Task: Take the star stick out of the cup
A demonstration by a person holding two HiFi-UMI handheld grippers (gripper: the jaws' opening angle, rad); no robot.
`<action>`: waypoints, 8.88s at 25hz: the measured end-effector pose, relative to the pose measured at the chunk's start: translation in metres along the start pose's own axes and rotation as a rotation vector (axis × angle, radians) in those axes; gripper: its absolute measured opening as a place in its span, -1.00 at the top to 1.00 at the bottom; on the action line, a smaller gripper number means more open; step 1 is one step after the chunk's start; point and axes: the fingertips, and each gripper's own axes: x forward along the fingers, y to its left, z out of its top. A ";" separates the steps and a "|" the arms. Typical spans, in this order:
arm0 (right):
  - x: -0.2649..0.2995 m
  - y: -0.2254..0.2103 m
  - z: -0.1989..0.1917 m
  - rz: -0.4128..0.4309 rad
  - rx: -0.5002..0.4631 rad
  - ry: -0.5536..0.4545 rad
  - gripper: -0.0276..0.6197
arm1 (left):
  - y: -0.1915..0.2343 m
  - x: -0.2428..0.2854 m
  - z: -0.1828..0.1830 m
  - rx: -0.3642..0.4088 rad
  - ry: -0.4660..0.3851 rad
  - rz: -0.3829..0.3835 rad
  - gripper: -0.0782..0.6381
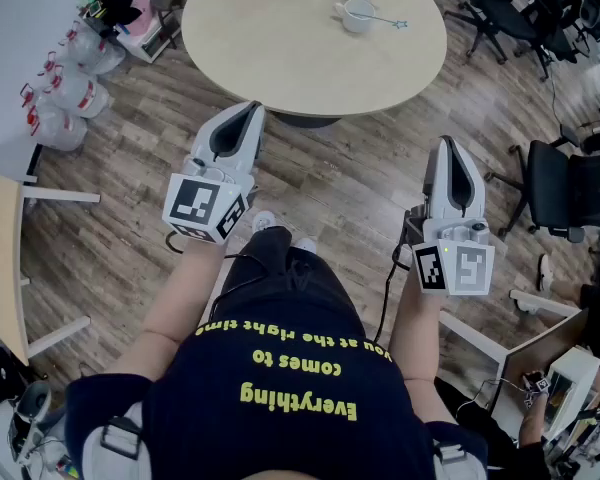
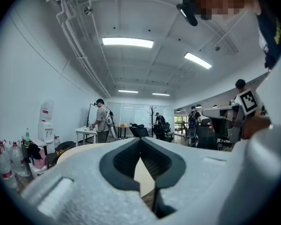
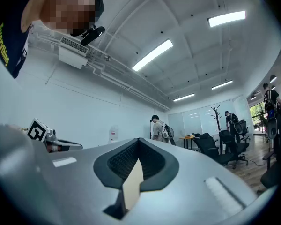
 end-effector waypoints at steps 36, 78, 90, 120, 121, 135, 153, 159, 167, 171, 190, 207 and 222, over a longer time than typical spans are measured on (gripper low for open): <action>0.165 -0.040 -0.037 -0.019 0.084 0.043 -0.02 | 0.091 0.159 0.009 -0.008 0.024 -0.048 -0.10; 0.385 -0.193 -0.075 0.133 0.109 0.071 -0.05 | 0.173 0.369 0.023 -0.045 -0.007 0.137 -0.12; 0.406 -0.196 -0.084 0.117 0.115 0.105 -0.05 | 0.179 0.397 0.031 -0.028 -0.009 0.099 -0.12; 0.408 -0.233 -0.222 -0.005 0.174 0.399 0.00 | 0.179 0.442 -0.039 -0.103 0.074 0.034 -0.12; 0.408 -0.234 -0.228 -0.009 0.181 0.409 0.00 | 0.180 0.443 -0.042 -0.103 0.080 0.035 -0.12; 0.394 -0.236 -0.301 -0.055 0.189 0.559 0.08 | 0.182 0.455 -0.060 -0.118 0.114 0.023 -0.12; 0.382 -0.225 -0.329 -0.047 0.231 0.621 0.35 | 0.187 0.447 -0.070 -0.122 0.140 0.028 -0.12; 0.379 -0.227 -0.330 -0.061 0.216 0.628 0.52 | 0.189 0.445 -0.070 -0.124 0.144 0.028 -0.12; 0.376 -0.223 -0.327 -0.057 0.202 0.626 0.74 | 0.188 0.441 -0.071 -0.125 0.150 0.027 -0.12; 0.377 -0.218 -0.324 -0.042 0.198 0.623 0.78 | 0.190 0.440 -0.069 -0.121 0.148 0.035 -0.12; 0.373 -0.200 -0.284 -0.026 0.124 0.574 0.82 | 0.196 0.417 -0.045 -0.093 0.096 0.058 0.06; 0.372 -0.195 -0.229 -0.042 0.089 0.477 0.82 | 0.191 0.408 -0.009 -0.084 0.034 0.034 0.50; 0.386 -0.199 -0.164 -0.055 0.040 0.324 0.82 | 0.186 0.402 0.015 -0.058 -0.006 0.005 0.77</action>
